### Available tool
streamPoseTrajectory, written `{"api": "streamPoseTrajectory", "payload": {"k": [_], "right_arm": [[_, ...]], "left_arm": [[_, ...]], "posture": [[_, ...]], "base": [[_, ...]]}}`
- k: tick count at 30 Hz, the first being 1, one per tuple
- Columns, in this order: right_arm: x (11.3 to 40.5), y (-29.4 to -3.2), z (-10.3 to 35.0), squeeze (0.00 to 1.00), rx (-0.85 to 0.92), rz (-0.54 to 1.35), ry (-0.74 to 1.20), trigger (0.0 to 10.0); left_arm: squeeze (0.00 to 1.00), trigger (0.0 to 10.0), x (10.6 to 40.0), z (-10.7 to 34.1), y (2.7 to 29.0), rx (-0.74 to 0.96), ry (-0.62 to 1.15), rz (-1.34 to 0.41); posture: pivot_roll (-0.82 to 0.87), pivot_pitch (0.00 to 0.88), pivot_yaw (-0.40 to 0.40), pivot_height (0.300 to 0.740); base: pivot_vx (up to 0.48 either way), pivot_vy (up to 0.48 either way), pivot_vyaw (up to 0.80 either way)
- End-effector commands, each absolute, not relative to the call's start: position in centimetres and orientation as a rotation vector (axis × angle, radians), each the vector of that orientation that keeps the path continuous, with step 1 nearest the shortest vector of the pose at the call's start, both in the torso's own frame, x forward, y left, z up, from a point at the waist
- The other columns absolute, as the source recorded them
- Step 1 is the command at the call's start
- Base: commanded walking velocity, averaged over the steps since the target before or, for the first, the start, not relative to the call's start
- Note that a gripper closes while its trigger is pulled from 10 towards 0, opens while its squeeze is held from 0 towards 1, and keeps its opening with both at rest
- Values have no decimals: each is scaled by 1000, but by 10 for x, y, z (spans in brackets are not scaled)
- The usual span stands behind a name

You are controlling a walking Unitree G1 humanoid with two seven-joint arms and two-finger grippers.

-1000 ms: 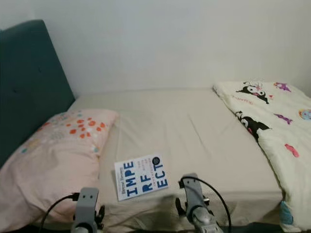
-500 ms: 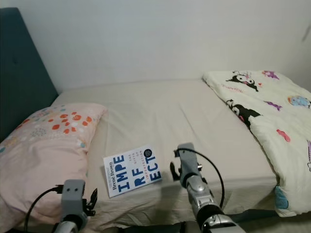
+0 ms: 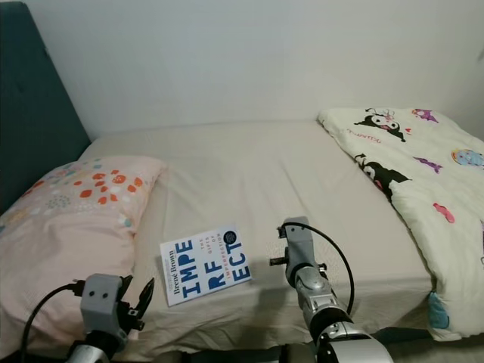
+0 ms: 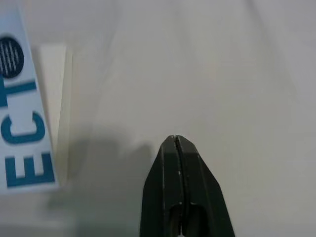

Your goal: Clean up the room

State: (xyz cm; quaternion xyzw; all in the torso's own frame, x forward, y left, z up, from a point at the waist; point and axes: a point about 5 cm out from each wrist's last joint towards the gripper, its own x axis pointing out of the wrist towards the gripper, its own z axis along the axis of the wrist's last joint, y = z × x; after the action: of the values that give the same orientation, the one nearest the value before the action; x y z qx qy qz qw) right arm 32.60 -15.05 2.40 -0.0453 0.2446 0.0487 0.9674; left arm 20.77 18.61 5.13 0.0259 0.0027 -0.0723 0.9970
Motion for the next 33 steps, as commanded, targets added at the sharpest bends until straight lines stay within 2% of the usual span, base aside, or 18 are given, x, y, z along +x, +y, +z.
{"api": "streamPoseTrajectory", "payload": {"k": [1, 2, 3, 4, 5, 6, 18, 33], "right_arm": [[326, -147, 22, 0, -66, 114, 532, 4275], [327, -145, 23, 0, -57, 121, 539, 4275], [327, -145, 23, 0, -52, 125, 543, 4706], [328, -144, 24, 0, -45, 126, 546, 6980], [328, -143, 24, 0, -41, 126, 548, 7647], [329, -143, 25, 0, -38, 124, 552, 10000], [331, -136, 26, 0, -21, 149, 585, 10000], [328, -117, 24, 0, -16, 283, 604, 10000]], "left_arm": [[0, 10000, 207, 58, 188, 68, -4, -160], [0, 10000, 208, 62, 188, 70, -14, -165], [0, 10000, 208, 64, 188, 70, -15, -169], [0, 10000, 207, 67, 188, 72, -18, -173], [0, 10000, 207, 69, 188, 72, -19, -175], [0, 10000, 207, 72, 188, 76, -23, -180], [0, 10000, 201, 95, 187, 108, -37, -225], [0, 10000, 202, 102, 185, 101, -23, -230]], "posture": [[107, 98, -85, 603], [113, 104, -86, 603], [113, 104, -86, 603], [121, 114, -86, 603], [121, 114, -86, 603], [141, 129, -89, 603], [195, 186, -99, 603], [180, 176, -108, 603]], "base": [[0, 0, 0], [0, 0, 0], [0, 0, 0], [0, 0, 0], [0, 0, 0], [0, 0, 0], [0, 0, 0], [0, 0, 0]]}}
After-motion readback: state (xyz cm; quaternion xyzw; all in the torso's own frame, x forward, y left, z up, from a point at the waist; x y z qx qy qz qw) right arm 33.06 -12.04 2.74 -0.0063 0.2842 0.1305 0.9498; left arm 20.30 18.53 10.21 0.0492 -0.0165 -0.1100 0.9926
